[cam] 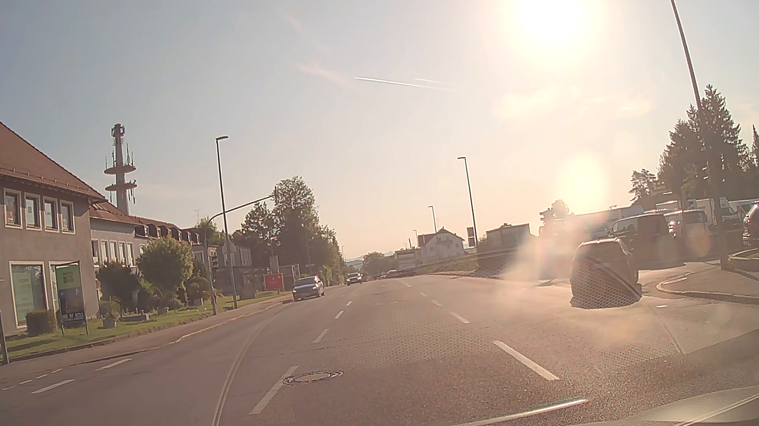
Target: Follow the waypoints while adhering to traffic rules and regulations
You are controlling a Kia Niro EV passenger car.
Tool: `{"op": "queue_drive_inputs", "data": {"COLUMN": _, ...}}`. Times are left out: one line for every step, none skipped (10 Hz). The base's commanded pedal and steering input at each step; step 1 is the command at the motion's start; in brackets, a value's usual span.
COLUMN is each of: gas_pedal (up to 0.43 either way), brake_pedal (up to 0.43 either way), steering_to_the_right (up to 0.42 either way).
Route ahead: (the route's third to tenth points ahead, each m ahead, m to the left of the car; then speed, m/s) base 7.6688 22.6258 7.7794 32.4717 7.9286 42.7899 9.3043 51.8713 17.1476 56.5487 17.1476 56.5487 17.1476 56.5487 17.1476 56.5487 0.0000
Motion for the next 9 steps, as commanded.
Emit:
{"op": "queue_drive_inputs", "data": {"gas_pedal": 0.000, "brake_pedal": 0.287, "steering_to_the_right": 0.002}}
{"op": "queue_drive_inputs", "data": {"gas_pedal": 0.000, "brake_pedal": 0.287, "steering_to_the_right": 0.002}}
{"op": "queue_drive_inputs", "data": {"gas_pedal": 0.000, "brake_pedal": 0.287, "steering_to_the_right": 0.002}}
{"op": "queue_drive_inputs", "data": {"gas_pedal": 0.000, "brake_pedal": 0.287, "steering_to_the_right": 0.002}}
{"op": "queue_drive_inputs", "data": {"gas_pedal": 0.000, "brake_pedal": 0.079, "steering_to_the_right": 0.002}}
{"op": "queue_drive_inputs", "data": {"gas_pedal": 0.000, "brake_pedal": 0.000, "steering_to_the_right": 0.002}}
{"op": "queue_drive_inputs", "data": {"gas_pedal": 0.000, "brake_pedal": 0.000, "steering_to_the_right": 0.002}}
{"op": "queue_drive_inputs", "data": {"gas_pedal": 0.000, "brake_pedal": 0.000, "steering_to_the_right": 0.002}}
{"op": "queue_drive_inputs", "data": {"gas_pedal": 0.000, "brake_pedal": 0.000, "steering_to_the_right": -0.005}}
